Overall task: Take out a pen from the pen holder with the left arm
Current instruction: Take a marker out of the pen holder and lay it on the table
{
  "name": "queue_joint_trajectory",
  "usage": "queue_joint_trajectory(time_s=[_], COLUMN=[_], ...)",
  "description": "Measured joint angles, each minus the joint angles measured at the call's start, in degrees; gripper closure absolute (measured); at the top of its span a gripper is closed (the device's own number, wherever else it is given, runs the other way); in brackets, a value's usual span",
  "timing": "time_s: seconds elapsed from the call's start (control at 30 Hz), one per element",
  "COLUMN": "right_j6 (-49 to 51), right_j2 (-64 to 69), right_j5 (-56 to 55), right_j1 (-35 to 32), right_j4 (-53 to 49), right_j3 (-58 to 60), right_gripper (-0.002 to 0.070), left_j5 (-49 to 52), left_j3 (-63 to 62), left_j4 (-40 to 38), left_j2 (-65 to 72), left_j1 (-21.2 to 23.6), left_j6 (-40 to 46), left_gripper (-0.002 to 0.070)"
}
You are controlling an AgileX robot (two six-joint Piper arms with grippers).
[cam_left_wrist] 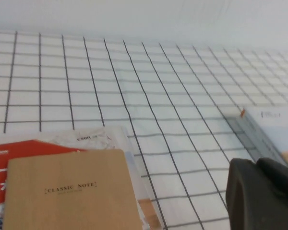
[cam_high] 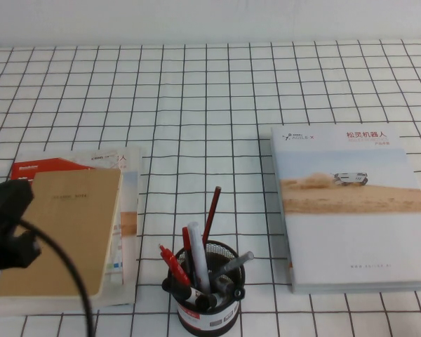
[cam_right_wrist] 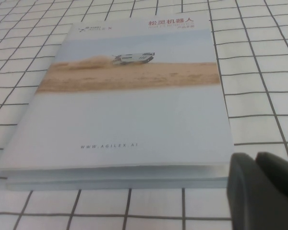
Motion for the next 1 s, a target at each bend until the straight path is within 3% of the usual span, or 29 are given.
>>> queue_joint_trajectory(time_s=[0.3, 0.5, 0.6, 0.77, 0.87, 1.0], right_j6=[0.0, 0.0, 0.0, 0.0, 0.0, 0.0], right_j2=[0.0, 0.0, 0.0, 0.0, 0.0, 0.0], right_j5=[0.0, 0.0, 0.0, 0.0, 0.0, 0.0], right_j1=[0.0, 0.0, 0.0, 0.0, 0.0, 0.0], right_j4=[0.0, 0.0, 0.0, 0.0, 0.0, 0.0], right_j3=[0.0, 0.0, 0.0, 0.0, 0.0, 0.0], right_gripper=[0.0691, 0.0691, 0.0691, 0.0691, 0.0691, 0.0691], left_j5=[9.3, 16.9, 18.7, 19.6, 19.5, 19.5], left_j3=[-15.5, -23.8, -26.7, -29.2, -29.2, -29.2], left_j4=[-1.9, -2.1, -2.1, -4.3, -8.8, -14.7], left_j2=[24.0, 33.0, 35.3, 38.2, 39.8, 41.7], left_j1=[-9.9, -15.9, -16.5, -16.6, -16.6, -16.6], left_j6=[11.8, 14.6, 16.2, 17.0, 21.1, 27.8], left_gripper=[0.0677, 0.0663, 0.0567, 0.0309, 0.0255, 0.024])
